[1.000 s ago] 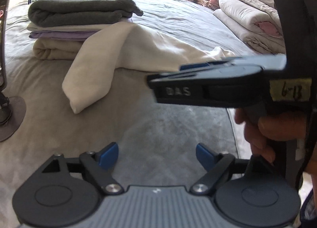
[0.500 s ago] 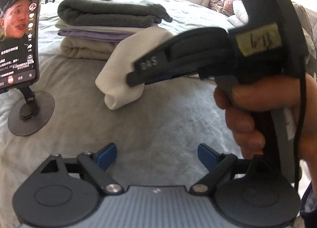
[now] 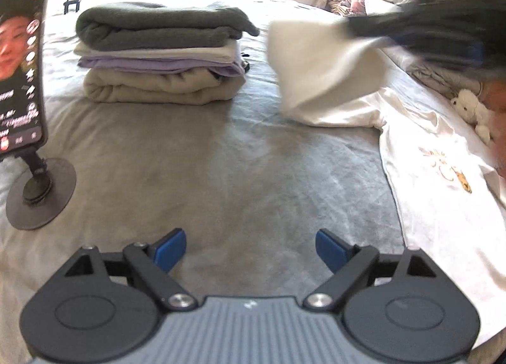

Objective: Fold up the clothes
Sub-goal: 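Grasp the sleeve with the right gripper and fold it back along the body, then open the right gripper and withdraw it from the folded sleeve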

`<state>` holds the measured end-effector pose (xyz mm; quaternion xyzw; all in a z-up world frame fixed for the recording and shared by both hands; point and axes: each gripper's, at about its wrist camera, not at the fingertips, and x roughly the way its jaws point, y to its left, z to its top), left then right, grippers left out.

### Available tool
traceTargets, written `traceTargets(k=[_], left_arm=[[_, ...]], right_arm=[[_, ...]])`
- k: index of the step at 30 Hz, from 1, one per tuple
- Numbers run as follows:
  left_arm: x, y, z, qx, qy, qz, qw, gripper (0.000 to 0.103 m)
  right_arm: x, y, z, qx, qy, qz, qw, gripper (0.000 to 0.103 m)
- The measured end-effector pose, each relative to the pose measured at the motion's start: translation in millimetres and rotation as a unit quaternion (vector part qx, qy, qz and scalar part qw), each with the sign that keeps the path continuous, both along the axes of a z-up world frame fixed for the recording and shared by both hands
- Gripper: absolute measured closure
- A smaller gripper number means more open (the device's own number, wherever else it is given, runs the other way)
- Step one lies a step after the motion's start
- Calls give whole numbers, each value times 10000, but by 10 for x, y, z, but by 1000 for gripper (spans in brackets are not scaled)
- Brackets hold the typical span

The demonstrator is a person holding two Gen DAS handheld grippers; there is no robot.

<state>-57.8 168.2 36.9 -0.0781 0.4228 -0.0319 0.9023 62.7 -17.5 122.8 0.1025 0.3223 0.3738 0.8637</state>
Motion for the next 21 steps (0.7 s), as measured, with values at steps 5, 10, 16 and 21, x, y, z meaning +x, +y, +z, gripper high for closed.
traceTargets(k=[5, 10, 16, 21], left_arm=[[76, -212, 23, 148, -80, -238, 9996, 13], [157, -516, 66, 301, -247, -562, 9977, 13], [271, -790, 56, 429, -416, -752, 9954, 13], [378, -927, 0, 458, -407, -712, 9956, 13]], right_arm=[[12, -972, 119, 33, 266, -794, 9965, 97], [-78, -1582, -202, -637, 751, -1316, 9864, 97], [-245, -1965, -650, -874, 1231, -1659, 9745, 87], [-416, -2016, -712, -828, 840, -1765, 9772, 48]])
